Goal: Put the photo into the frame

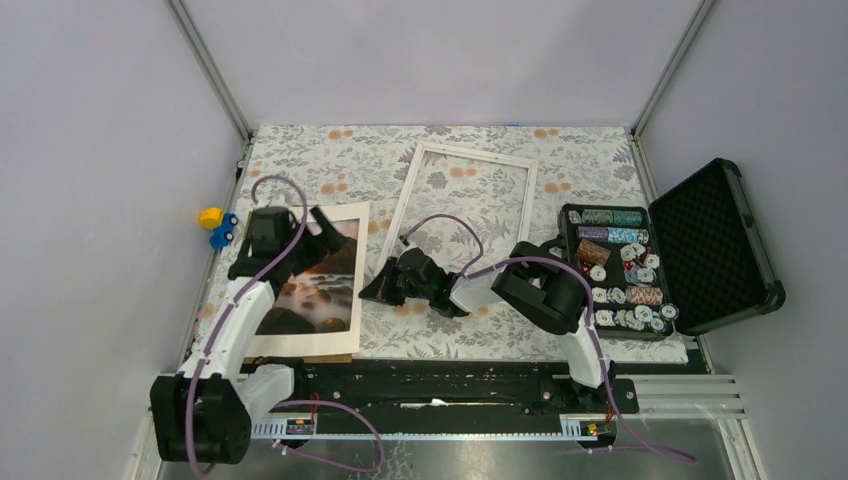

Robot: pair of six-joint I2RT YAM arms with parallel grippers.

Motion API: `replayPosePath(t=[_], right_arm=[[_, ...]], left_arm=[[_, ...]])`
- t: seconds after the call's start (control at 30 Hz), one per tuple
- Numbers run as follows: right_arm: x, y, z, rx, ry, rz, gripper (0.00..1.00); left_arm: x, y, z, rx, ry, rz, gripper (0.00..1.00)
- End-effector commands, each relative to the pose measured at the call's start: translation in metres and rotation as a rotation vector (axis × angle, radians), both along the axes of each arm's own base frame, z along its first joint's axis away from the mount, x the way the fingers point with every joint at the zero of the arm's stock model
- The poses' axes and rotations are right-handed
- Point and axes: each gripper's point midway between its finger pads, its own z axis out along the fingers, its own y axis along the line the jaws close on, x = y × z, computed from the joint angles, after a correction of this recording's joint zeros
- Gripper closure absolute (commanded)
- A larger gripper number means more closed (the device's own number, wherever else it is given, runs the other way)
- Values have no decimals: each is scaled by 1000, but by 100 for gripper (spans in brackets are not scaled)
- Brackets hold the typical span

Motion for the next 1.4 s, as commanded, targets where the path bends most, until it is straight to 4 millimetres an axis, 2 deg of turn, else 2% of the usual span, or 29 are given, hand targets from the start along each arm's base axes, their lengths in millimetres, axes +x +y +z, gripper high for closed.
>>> replayPosePath(t=[0.0, 0.13, 0.37, 0.47, 0.57, 0.7, 0.87, 0.97, 1.03, 1.1, 1.13, 1.17, 1.2, 1.27, 1.37], right_arm=[[8, 2, 39, 102, -93, 15, 100], [13, -3, 34, 96, -94, 8, 98], [13, -1, 25, 100, -79, 21, 84], [16, -3, 19, 73, -85, 10, 73], [16, -2, 12, 59, -76, 17, 68], [14, 5, 5, 59, -63, 47, 64], [16, 22, 11, 87, -90, 101, 65], [20, 26, 18, 84, -111, 114, 74], [21, 28, 30, 73, -151, 138, 81], [23, 28, 46, 46, -192, 159, 85], [25, 32, 62, 45, -221, 182, 87], [26, 31, 67, 22, -228, 205, 90], [27, 30, 78, 13, -237, 223, 95], [28, 22, 92, -5, -244, 242, 100], [33, 1, 120, 39, -264, 260, 100]], left_arm=[[-29, 17, -54, -171, 124, 123, 1], [-34, 16, -62, -222, 129, 176, 1], [-61, 5, -107, -345, 252, 253, 1], [-63, 5, -110, -358, 233, 269, 1], [-64, 2, -112, -373, 235, 251, 1], [-67, -5, -116, -393, 252, 210, 1], [-65, -10, -111, -405, 242, 169, 1], [-60, -11, -94, -389, 195, 132, 1], [-54, -12, -73, -370, 138, 81, 1], [-46, -17, -44, -373, 70, 21, 1], [-40, -19, -26, -383, 34, 0, 1], [-36, -22, -9, -397, 2, -20, 1], [-32, -24, 6, -410, -25, -36, 1], [-27, -28, 37, -426, -86, -72, 1], [-23, -27, 71, -399, -162, -99, 1]])
